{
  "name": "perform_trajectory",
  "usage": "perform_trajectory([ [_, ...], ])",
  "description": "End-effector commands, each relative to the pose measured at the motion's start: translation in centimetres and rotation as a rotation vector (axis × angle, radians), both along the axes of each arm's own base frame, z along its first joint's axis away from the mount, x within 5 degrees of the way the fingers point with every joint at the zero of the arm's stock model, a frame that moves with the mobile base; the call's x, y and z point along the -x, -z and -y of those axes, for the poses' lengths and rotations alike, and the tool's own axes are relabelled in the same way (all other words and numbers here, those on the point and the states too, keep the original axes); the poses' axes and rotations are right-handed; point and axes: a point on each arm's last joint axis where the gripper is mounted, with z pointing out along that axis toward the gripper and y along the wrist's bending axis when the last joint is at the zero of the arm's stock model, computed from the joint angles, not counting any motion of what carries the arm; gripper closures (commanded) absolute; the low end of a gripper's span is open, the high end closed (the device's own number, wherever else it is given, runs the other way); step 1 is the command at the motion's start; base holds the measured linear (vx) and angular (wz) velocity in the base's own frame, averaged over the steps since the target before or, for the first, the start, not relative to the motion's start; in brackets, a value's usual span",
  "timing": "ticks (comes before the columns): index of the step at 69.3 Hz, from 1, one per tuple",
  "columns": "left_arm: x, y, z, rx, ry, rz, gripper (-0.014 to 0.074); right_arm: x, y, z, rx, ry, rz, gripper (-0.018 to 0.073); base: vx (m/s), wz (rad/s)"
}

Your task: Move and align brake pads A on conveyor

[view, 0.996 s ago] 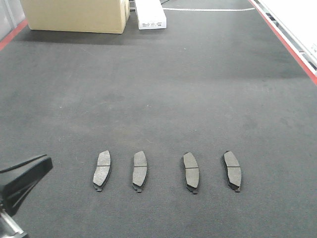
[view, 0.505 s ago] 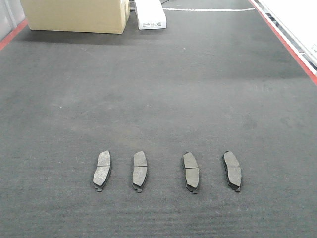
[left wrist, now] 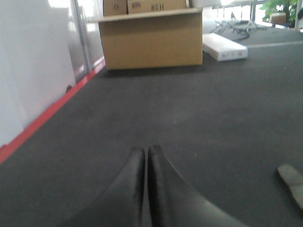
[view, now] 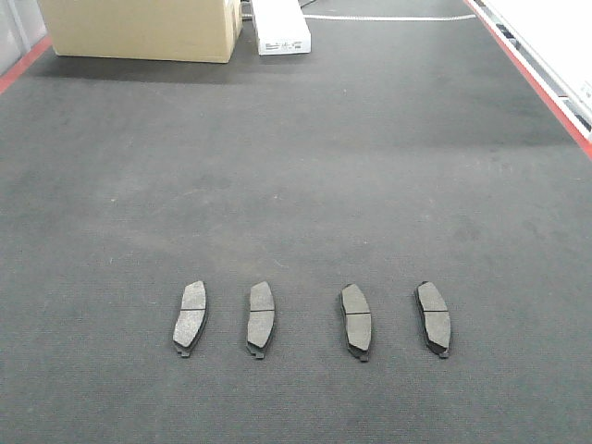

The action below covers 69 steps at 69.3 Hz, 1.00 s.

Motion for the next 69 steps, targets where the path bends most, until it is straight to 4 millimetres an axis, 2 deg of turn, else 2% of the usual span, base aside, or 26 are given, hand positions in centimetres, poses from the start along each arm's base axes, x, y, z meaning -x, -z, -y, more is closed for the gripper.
perform_trajectory([
  [1, -0.2, -0.1, 0.0, -0.004, -0.001, 0.113, 0.0603, -0.3, -1.4, 0.0, -0.003, 0.004, 0.088, 0.0565, 0.00, 0.00],
  [11, -0.5, 1.5, 0.0, 0.004, 0.000, 0.118, 0.0603, -0.3, -1.4, 0.0, -0.003, 0.004, 0.088, 0.0565, 0.00, 0.00],
  [69, -0.5, 1.3, 0.0, 0.003, 0.000, 0.129, 0.0603, -0.3, -1.4, 0.0, -0.003, 0.004, 0.088, 0.0565, 0.00, 0.00],
])
